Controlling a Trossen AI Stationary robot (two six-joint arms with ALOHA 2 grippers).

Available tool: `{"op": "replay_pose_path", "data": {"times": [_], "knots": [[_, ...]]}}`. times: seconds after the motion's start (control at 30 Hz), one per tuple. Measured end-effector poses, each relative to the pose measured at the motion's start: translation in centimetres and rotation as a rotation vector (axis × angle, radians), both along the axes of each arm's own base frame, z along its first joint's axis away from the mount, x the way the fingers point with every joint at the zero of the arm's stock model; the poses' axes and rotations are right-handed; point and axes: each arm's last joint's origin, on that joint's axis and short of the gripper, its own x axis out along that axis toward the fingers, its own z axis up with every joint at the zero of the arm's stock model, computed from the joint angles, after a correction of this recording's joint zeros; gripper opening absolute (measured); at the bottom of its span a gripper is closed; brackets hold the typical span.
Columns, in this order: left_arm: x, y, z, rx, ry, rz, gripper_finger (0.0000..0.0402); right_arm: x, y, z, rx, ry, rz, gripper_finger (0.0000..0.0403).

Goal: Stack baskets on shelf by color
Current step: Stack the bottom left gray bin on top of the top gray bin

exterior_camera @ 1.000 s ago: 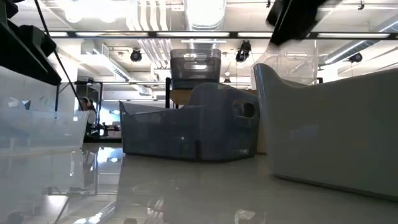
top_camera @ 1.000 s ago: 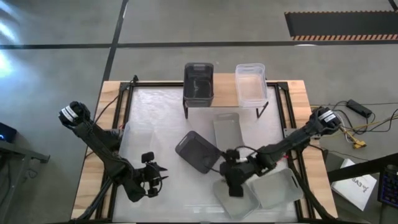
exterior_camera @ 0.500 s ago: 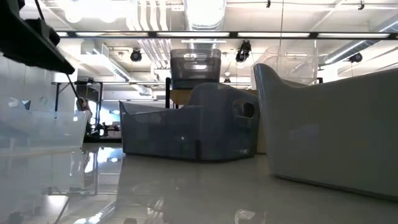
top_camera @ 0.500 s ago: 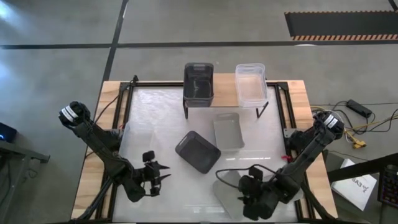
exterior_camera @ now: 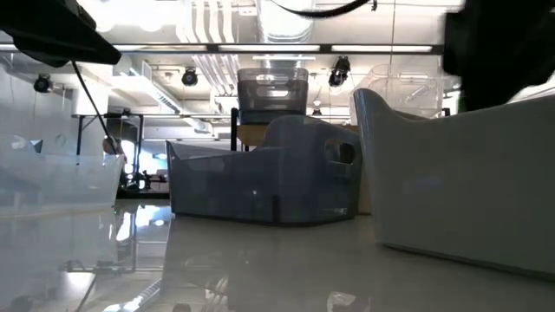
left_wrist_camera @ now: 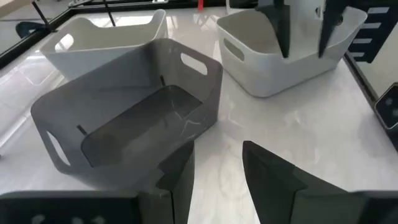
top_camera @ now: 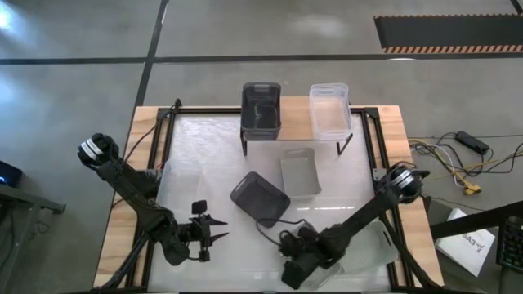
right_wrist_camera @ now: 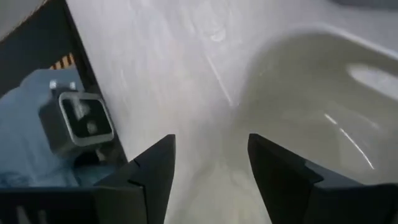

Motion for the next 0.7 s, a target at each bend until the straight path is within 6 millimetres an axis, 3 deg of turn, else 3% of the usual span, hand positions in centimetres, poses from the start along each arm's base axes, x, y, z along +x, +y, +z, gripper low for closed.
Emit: {"op": "replay_pose_path", "data": {"times": [0.2, 0.37, 0.5, 0.63, 0.7], "knots": [[-0.2, 0.2, -0.5, 0.009, 0.01, 0.001, 0.012, 2.7, 1.2, -2.0, -0.043, 0.126, 0.057, 0.0174], [-0.2, 0.2, -0.5, 0.008, 0.01, 0.002, 0.012, 4.4, 2.4, -2.4, -0.132, 0.15, 0.216, 0.0104], [-0.1, 0.2, -0.4, 0.002, 0.004, 0.003, 0.012, 5.2, 3.5, -1.0, -0.221, 0.084, 0.478, 0.0026], [-0.1, 0.1, -0.3, -0.013, -0.01, 0.004, 0.012, 3.5, 5.7, 0.1, -0.382, 0.014, 0.904, 0.0013], [0.0, 0.1, -0.3, -0.016, -0.012, 0.004, 0.012, 2.3, 6.3, -0.1, -0.423, 0.052, 1.029, 0.0013]]}}
